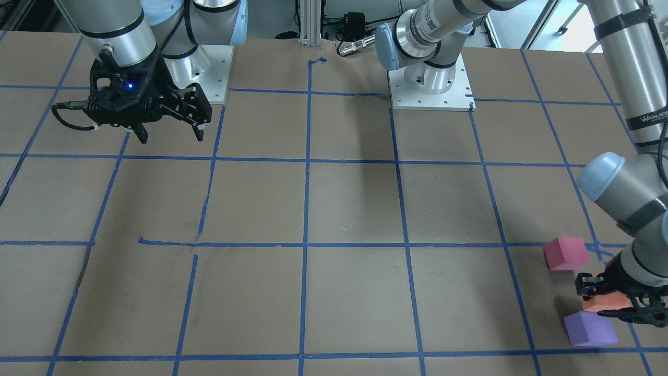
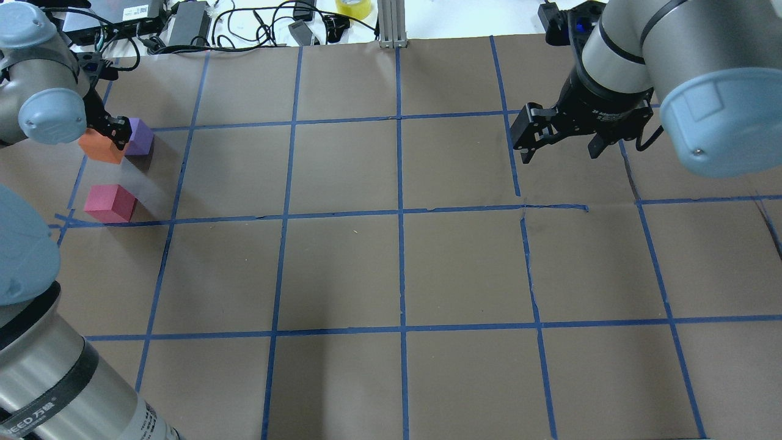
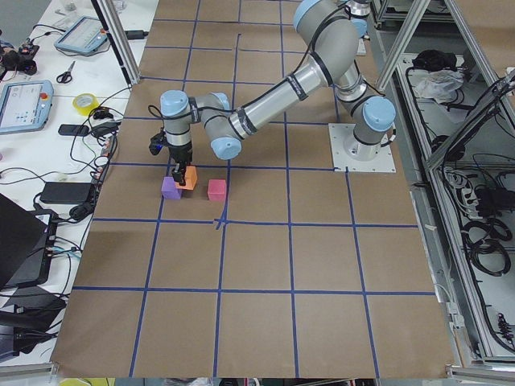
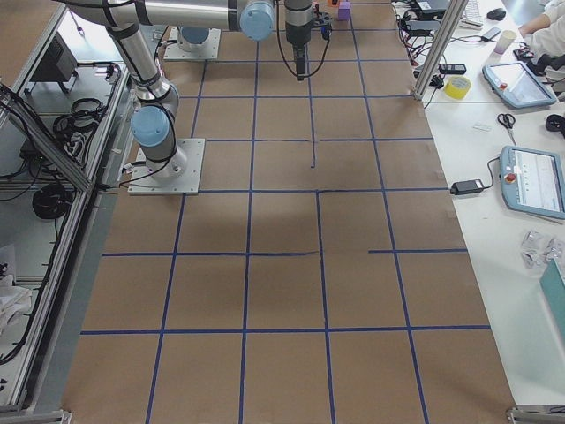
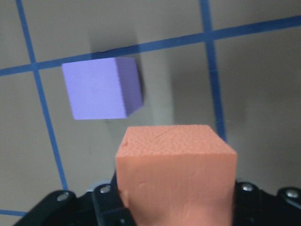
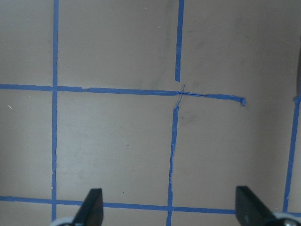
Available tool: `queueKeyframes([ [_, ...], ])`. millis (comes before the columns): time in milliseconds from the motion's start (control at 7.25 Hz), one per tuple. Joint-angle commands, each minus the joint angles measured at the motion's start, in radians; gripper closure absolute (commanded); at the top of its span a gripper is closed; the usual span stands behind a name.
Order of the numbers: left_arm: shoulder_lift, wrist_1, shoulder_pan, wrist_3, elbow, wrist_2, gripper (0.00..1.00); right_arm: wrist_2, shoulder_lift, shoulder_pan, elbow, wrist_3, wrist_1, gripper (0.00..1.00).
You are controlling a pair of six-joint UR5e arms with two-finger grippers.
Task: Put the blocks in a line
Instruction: 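Carry the orange block with the left gripper between the pink and purple blocks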
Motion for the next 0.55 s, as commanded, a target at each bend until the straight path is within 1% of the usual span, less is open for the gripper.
queueKeyframes([
  [0,-0.035,-0.044,0.036,0.022,0.042,-0.073,1.00,0.000,-0.002,0.000,0.000,0.004,0.003,0.00],
  [138,-0.033,-0.070,0.039,0.024,0.039,-0.079,1.00,0.000,-0.002,0.000,0.000,0.006,0.003,0.00],
  [276,-0.030,-0.084,0.048,0.021,0.035,-0.144,1.00,0.000,0.000,0.000,0.000,0.008,0.003,0.00],
  [414,-0.026,-0.104,0.052,0.018,0.036,-0.163,1.00,0.000,0.000,0.000,0.000,0.008,0.001,0.00],
])
